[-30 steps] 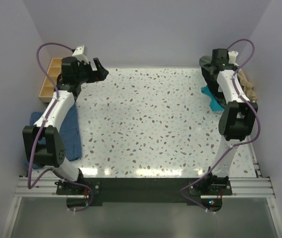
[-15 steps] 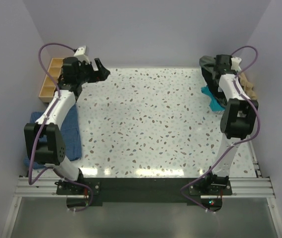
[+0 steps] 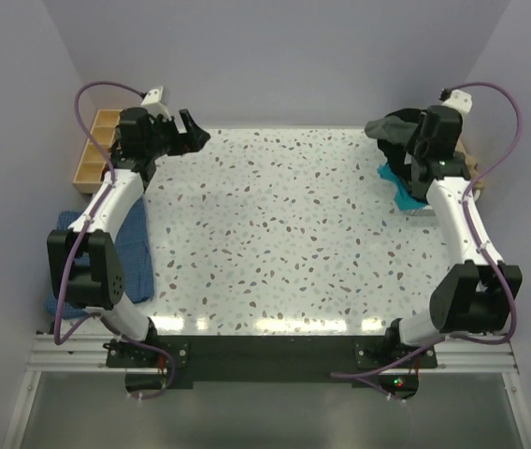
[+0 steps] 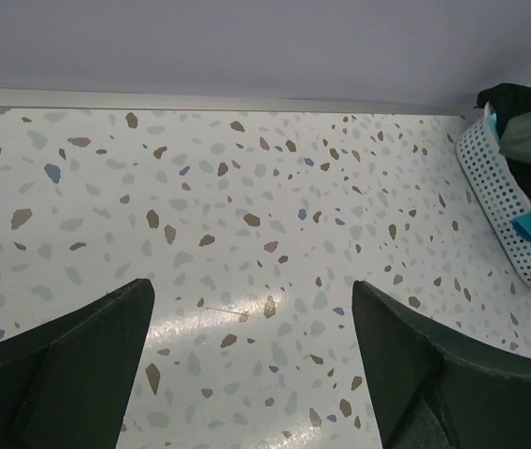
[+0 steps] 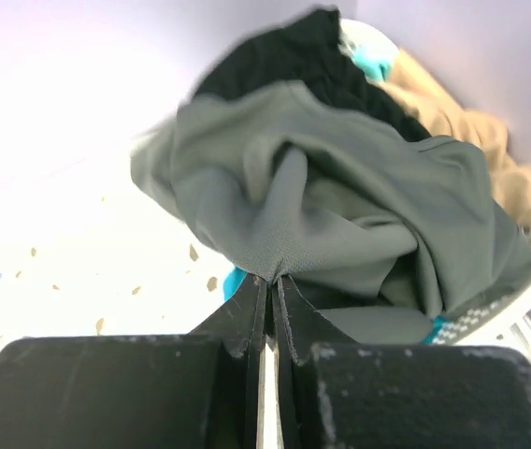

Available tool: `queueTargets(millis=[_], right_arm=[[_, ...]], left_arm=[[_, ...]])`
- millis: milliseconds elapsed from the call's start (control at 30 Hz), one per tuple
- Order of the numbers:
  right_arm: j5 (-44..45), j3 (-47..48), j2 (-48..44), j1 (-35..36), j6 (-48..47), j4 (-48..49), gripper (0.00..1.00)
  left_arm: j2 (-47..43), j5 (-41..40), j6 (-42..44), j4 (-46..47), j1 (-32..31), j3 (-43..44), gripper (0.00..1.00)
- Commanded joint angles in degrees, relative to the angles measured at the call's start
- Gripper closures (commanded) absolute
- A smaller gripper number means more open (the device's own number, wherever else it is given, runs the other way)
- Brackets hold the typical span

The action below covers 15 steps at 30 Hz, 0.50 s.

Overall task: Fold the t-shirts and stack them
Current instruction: Grab the tshirt from the pile

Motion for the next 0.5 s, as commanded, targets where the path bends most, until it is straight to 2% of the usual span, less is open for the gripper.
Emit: queueTargets(millis=[0, 100, 200, 467], right_arm=[[-12.4, 2.9, -1.9, 0.2, -2.4, 0.8, 1.0], [-18.9, 6.2, -3.3, 3.7, -5.0, -1.5, 1.0], [-20.0, 9.4, -5.1, 9.1, -7.9, -1.7, 1.0], [-1.4, 19.6, -5.6, 12.3, -8.4, -1.9, 1.0]], left_arm=[[-0.7, 1.2, -1.2, 3.1, -0.3, -0.2, 0.09], [-0.8, -0.7, -1.6, 2.9, -0.3, -0.4, 0.11], [-0.5, -1.0, -1.9, 2.6, -0.2, -0.1, 0.14], [-1.4, -0.4, -3.4, 2.8, -0.3, -0.4, 0.16]])
